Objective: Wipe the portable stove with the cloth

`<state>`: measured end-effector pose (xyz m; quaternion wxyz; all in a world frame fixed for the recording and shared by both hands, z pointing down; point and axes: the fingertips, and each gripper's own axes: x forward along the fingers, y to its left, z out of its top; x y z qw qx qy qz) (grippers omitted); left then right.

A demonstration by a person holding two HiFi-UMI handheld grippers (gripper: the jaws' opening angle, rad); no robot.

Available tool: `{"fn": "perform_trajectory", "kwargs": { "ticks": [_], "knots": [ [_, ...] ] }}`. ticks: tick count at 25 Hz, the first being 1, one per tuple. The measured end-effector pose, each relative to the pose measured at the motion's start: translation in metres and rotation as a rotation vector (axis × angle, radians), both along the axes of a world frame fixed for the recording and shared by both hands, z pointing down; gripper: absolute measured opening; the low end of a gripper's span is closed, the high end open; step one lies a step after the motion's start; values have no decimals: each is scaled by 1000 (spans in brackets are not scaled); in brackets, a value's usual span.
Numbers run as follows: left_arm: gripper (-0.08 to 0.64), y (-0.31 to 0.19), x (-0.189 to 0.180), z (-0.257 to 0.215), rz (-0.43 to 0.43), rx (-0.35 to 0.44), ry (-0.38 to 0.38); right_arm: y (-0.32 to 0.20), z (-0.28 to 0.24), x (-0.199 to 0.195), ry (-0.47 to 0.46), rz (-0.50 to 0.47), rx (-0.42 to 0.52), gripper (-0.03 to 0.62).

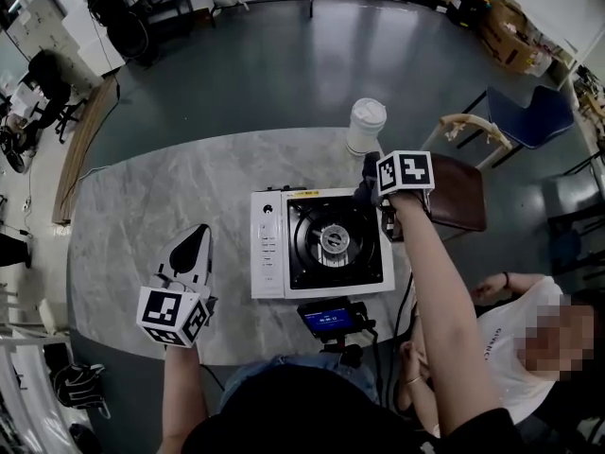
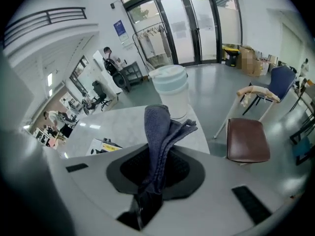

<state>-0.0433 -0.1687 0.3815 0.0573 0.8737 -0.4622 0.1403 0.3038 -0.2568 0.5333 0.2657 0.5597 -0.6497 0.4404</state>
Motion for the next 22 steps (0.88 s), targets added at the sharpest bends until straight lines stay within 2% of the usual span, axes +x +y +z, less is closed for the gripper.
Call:
{"fn": "perform_trajectory", "kwargs": {
  "ticks": [4,6,8,11,15,22],
  "knots": [
    [-2,2,8,2,18,-8,-1,7,-42,1,-88,-35,134,75],
    [-3,3,12,2,28,-10,-1,16,-58,1,-90,-96,173,75],
    [-3,4,16,1,39,-9,1,28,-66,-1,-58,-189,199,75],
    [-3,6,21,2,56,-10,2,45,-60,-2,50,-348,209,75],
    [-3,9,23,3,66,-12,-6,64,-39,-6,204,-597,179,75],
    [-3,15,18,4,42,-18,-20,94,-27,-29,441,-1202,283,74]
  ]
}}
